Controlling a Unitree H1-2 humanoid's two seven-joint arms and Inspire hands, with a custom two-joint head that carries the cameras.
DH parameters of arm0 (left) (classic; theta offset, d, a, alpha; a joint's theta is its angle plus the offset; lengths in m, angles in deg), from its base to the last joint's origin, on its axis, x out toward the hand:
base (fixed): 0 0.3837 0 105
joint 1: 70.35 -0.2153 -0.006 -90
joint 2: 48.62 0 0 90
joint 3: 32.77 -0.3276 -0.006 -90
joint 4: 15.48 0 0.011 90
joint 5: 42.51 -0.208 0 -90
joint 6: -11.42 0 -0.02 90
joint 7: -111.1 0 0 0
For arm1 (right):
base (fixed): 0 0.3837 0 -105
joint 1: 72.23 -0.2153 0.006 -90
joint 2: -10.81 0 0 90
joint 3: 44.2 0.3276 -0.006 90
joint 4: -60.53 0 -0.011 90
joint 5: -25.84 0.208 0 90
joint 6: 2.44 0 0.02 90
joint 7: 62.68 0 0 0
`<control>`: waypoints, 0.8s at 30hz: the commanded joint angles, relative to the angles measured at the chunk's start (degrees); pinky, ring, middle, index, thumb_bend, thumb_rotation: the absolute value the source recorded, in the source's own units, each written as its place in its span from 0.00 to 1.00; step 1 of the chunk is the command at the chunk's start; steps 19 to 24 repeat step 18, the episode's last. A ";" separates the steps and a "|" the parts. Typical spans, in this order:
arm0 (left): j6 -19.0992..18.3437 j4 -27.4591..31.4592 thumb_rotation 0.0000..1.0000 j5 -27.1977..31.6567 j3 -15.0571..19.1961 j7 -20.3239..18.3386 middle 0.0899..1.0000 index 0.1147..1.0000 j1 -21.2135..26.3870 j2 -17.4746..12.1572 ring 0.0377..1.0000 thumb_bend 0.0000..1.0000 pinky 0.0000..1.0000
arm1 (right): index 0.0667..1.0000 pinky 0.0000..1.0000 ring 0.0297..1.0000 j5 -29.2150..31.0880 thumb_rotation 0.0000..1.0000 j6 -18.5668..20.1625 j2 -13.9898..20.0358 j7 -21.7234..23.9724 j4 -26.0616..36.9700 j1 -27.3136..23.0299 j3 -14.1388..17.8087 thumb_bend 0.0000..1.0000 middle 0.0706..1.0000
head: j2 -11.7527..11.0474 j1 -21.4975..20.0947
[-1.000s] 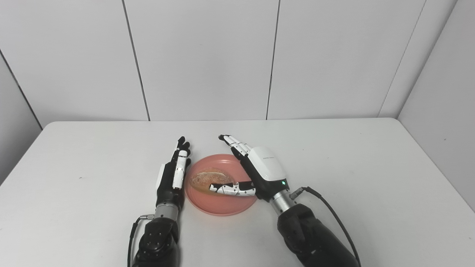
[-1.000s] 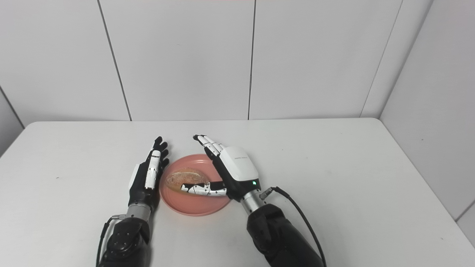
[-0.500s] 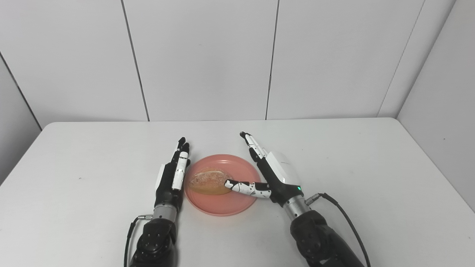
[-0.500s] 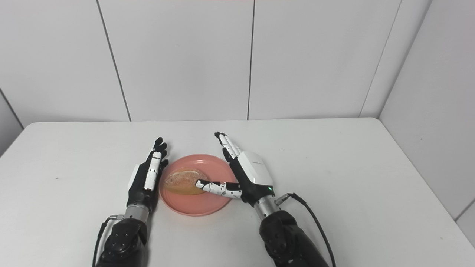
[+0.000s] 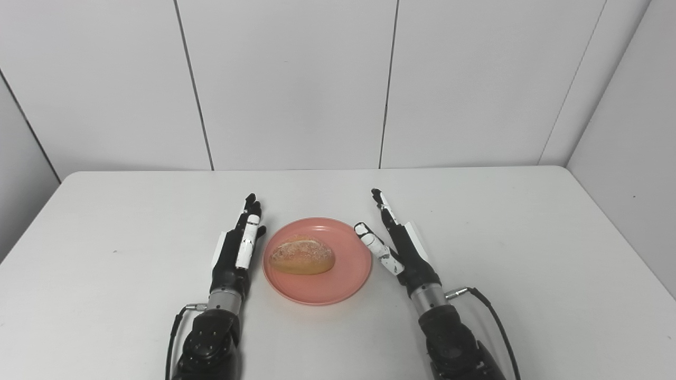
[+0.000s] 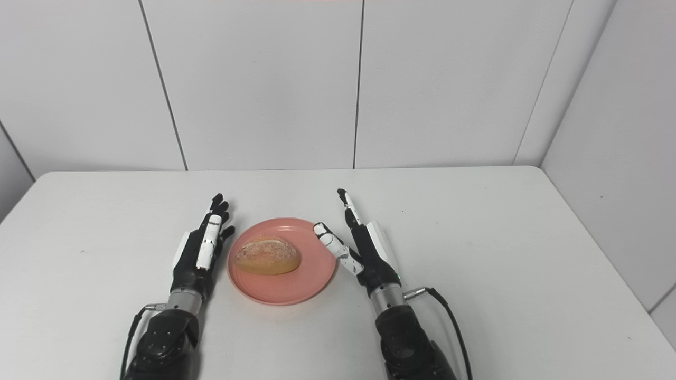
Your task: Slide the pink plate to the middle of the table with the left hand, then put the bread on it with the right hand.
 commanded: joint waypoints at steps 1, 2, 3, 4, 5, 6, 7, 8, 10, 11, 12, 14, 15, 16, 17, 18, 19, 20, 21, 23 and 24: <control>1.93 2.35 1.00 0.92 0.31 -0.65 1.00 0.99 1.19 -0.43 1.00 0.40 1.00 | 1.00 1.00 1.00 2.36 1.00 -3.35 -1.08 -0.29 0.55 -2.24 0.94 0.55 1.00 | 0.05 -0.15; 1.84 2.53 1.00 1.02 0.35 -0.72 1.00 0.99 1.11 -0.45 1.00 0.39 1.00 | 1.00 1.00 1.00 3.25 1.00 -3.17 -1.34 0.02 0.38 -2.26 1.26 0.57 1.00 | 0.05 -0.19; 1.91 2.69 1.00 0.90 0.35 -0.72 0.99 0.98 1.01 -0.49 1.00 0.39 1.00 | 1.00 1.00 1.00 4.78 1.00 -2.75 -1.71 0.68 0.11 -2.34 1.74 0.60 1.00 | 0.08 -0.34; 1.96 2.78 1.00 0.79 0.36 -0.72 0.99 0.98 0.94 -0.51 1.00 0.39 1.00 | 1.00 1.00 1.00 5.82 1.00 -2.46 -1.96 1.14 -0.07 -2.40 2.07 0.62 1.00 | 0.09 -0.35; 1.83 2.94 1.00 0.66 0.32 -0.78 0.99 0.98 0.87 -0.56 1.00 0.39 1.00 | 1.00 1.00 1.00 7.29 1.00 -2.56 -2.30 1.72 -0.38 -2.47 2.49 0.62 1.00 | 0.11 -0.39; 1.71 3.06 1.00 0.57 0.28 -0.83 0.99 0.98 0.82 -0.59 1.00 0.39 1.00 | 1.00 1.00 1.00 8.33 1.00 -2.67 -2.51 2.09 -0.60 -2.51 2.74 0.63 1.00 | 0.11 -0.39; 1.50 3.08 1.00 0.45 0.22 -0.83 0.99 0.98 0.77 -0.61 1.00 0.39 1.00 | 1.00 1.00 1.00 9.44 1.00 -2.71 -2.86 2.42 -0.93 -2.55 3.09 0.63 1.00 | 0.03 -0.45; 1.37 3.07 1.00 0.37 0.17 -0.82 0.99 0.98 0.74 -0.63 1.00 0.40 1.00 | 1.00 1.00 1.00 10.20 1.00 -2.71 -3.08 2.65 -1.15 -2.58 3.31 0.64 1.00 | 0.03 -0.45; 1.42 2.99 1.00 0.39 0.10 -0.86 0.99 0.98 0.64 -0.56 1.00 0.39 1.00 | 1.00 1.00 1.00 11.77 1.00 -3.36 -3.64 3.11 -2.05 -2.72 3.86 0.64 1.00 | 0.01 -0.62; 1.46 2.99 1.00 0.42 0.08 -0.89 0.99 0.98 0.61 -0.55 1.00 0.39 1.00 | 1.00 1.00 1.00 12.20 1.00 -3.68 -3.78 3.27 -2.37 -2.80 4.02 0.64 1.00 | 0.02 -0.67; 1.51 2.95 1.00 0.42 0.06 -0.91 0.99 0.98 0.60 -0.55 1.00 0.39 1.00 | 1.00 1.00 1.00 12.64 1.00 -3.68 -4.01 3.35 -2.55 -2.84 4.21 0.64 1.00 | 0.04 -0.80; 1.52 2.90 1.00 0.24 0.00 -0.80 0.98 0.97 0.58 -0.56 1.00 0.39 1.00 | 1.00 1.00 1.00 14.81 0.99 -3.09 -4.68 4.04 -2.49 -2.83 4.95 0.66 1.00 | 0.06 -0.94; 1.55 2.90 1.00 0.17 -0.02 -0.77 0.98 0.97 0.56 -0.56 1.00 0.39 1.00 | 1.00 1.00 1.00 15.98 0.98 -2.73 -4.97 4.45 -2.37 -2.80 5.30 0.67 1.00 | 0.06 -0.94; 1.60 2.96 1.00 0.24 -0.03 -0.83 0.98 0.97 0.52 -0.55 1.00 0.39 1.00 | 1.00 1.00 1.00 17.67 0.97 -2.28 -5.25 5.28 -2.11 -2.72 5.73 0.67 1.00 | 0.08 -1.03; 1.63 3.01 1.00 0.31 -0.04 -0.89 0.98 0.97 0.49 -0.55 1.00 0.39 1.00 | 1.00 1.00 1.00 18.76 0.98 -1.99 -5.41 5.87 -1.93 -2.66 6.00 0.66 1.00 | 0.08 -1.03; 1.60 3.05 1.00 0.40 -0.04 -0.97 0.98 0.97 0.47 -0.55 1.00 0.39 1.00 | 1.00 1.00 1.00 19.48 0.99 -1.48 -5.47 6.23 -1.68 -2.58 6.16 0.65 1.00 | 0.10 -1.02; 1.60 3.05 1.00 0.40 -0.04 -0.97 0.98 0.97 0.47 -0.55 1.00 0.39 1.00 | 1.00 1.00 1.00 19.48 0.99 -1.48 -5.47 6.23 -1.68 -2.58 6.16 0.65 1.00 | 0.10 -1.02; 1.60 3.05 1.00 0.40 -0.04 -0.97 0.98 0.97 0.47 -0.55 1.00 0.39 1.00 | 1.00 1.00 1.00 19.48 0.99 -1.48 -5.47 6.23 -1.68 -2.58 6.16 0.65 1.00 | 0.10 -1.02; 1.60 3.05 1.00 0.40 -0.04 -0.97 0.98 0.97 0.47 -0.55 1.00 0.39 1.00 | 1.00 1.00 1.00 19.48 0.99 -1.48 -5.47 6.23 -1.68 -2.58 6.16 0.65 1.00 | 0.10 -1.02; 1.60 3.05 1.00 0.40 -0.04 -0.97 0.98 0.97 0.47 -0.55 1.00 0.39 1.00 | 1.00 1.00 1.00 19.48 0.99 -1.48 -5.47 6.23 -1.68 -2.58 6.16 0.65 1.00 | 0.10 -1.02; 1.60 3.05 1.00 0.40 -0.04 -0.97 0.98 0.97 0.47 -0.55 1.00 0.39 1.00 | 1.00 1.00 1.00 19.48 0.99 -1.48 -5.47 6.23 -1.68 -2.58 6.16 0.65 1.00 | 0.10 -1.02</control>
